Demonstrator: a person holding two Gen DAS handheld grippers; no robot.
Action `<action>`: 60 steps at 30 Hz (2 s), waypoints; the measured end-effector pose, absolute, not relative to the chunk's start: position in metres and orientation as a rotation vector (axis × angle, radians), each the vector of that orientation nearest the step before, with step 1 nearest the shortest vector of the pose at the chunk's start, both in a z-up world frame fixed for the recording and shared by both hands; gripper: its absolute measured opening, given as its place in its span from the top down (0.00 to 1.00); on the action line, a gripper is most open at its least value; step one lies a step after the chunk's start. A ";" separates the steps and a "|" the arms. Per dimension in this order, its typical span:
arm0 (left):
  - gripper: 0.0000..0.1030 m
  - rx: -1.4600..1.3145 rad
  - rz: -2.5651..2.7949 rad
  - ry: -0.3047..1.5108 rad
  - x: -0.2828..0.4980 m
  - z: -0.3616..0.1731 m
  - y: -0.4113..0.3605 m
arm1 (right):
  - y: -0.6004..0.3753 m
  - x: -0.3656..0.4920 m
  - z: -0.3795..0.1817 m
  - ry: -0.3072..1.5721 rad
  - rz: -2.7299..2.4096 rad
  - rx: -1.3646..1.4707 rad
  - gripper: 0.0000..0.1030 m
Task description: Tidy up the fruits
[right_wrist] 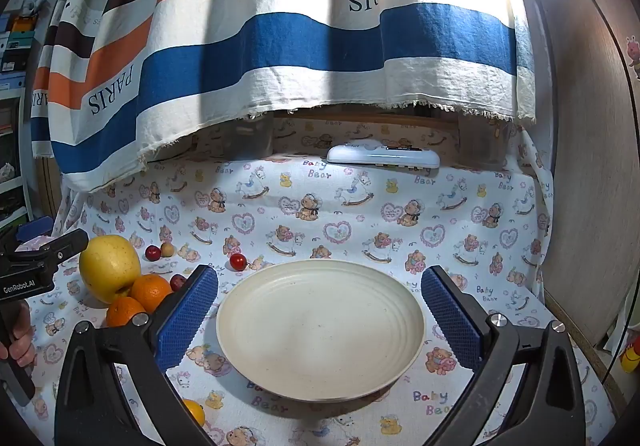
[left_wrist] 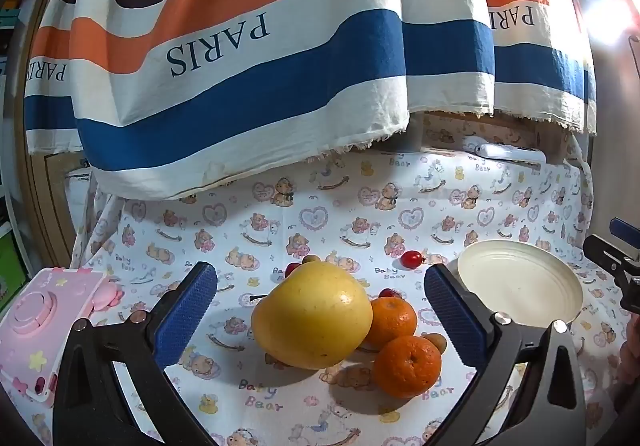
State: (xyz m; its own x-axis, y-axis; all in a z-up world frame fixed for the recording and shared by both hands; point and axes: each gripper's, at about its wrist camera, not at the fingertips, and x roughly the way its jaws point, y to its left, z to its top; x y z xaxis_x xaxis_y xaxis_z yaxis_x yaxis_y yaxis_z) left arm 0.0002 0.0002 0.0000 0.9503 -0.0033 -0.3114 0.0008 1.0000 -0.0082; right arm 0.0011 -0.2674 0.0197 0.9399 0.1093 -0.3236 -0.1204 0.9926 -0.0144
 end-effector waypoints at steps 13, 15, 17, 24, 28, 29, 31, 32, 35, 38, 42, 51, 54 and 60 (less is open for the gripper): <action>0.00 0.000 -0.006 0.311 0.000 -0.003 0.001 | -0.267 0.002 0.019 0.330 0.117 -0.035 0.01; 0.00 0.005 -0.009 0.308 -0.001 -0.003 -0.001 | -0.267 0.002 0.019 0.330 0.119 -0.035 0.01; 0.00 0.007 -0.023 0.306 -0.001 -0.002 -0.002 | -0.267 0.002 0.019 0.331 0.120 -0.035 0.00; 0.00 0.020 -0.032 0.299 -0.003 -0.002 -0.007 | -0.267 0.001 0.020 0.329 0.116 -0.035 0.01; 0.00 0.009 -0.061 0.297 -0.005 -0.001 -0.008 | -0.267 0.000 0.020 0.330 0.119 -0.035 0.01; 0.00 0.009 -0.071 0.298 -0.005 0.000 -0.009 | -0.267 0.000 0.020 0.330 0.122 -0.037 0.01; 0.00 0.010 -0.071 0.307 -0.004 0.000 -0.009 | -0.267 0.000 0.021 0.330 0.124 -0.038 0.01; 0.00 0.009 -0.069 0.310 -0.003 0.000 -0.009 | -0.266 0.000 0.020 0.330 0.122 -0.037 0.01; 0.00 0.006 -0.073 0.315 -0.002 -0.001 -0.009 | -0.266 0.000 0.020 0.331 0.117 -0.040 0.01; 0.00 0.006 -0.072 0.313 -0.002 -0.001 -0.008 | -0.267 0.000 0.020 0.331 0.114 -0.039 0.01; 0.00 -0.005 -0.062 0.317 -0.001 -0.001 -0.007 | -0.267 0.000 0.021 0.331 0.113 -0.038 0.01; 0.00 -0.030 -0.026 0.301 -0.005 -0.002 0.001 | -0.268 0.000 0.021 0.332 0.109 -0.040 0.01; 0.00 -0.014 0.025 0.288 -0.007 -0.001 0.000 | -0.267 0.000 0.021 0.333 0.106 -0.040 0.01; 0.00 -0.011 -0.002 0.312 -0.004 -0.002 0.000 | -0.268 0.002 0.020 0.343 0.108 -0.041 0.01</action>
State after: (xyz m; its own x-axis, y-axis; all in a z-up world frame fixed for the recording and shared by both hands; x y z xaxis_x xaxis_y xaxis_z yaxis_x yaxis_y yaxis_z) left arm -0.0035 0.0000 -0.0020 0.9518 -0.0041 -0.3068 0.0006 0.9999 -0.0112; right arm 0.0018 -0.2675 0.0203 0.9361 0.0988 -0.3376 -0.1127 0.9934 -0.0217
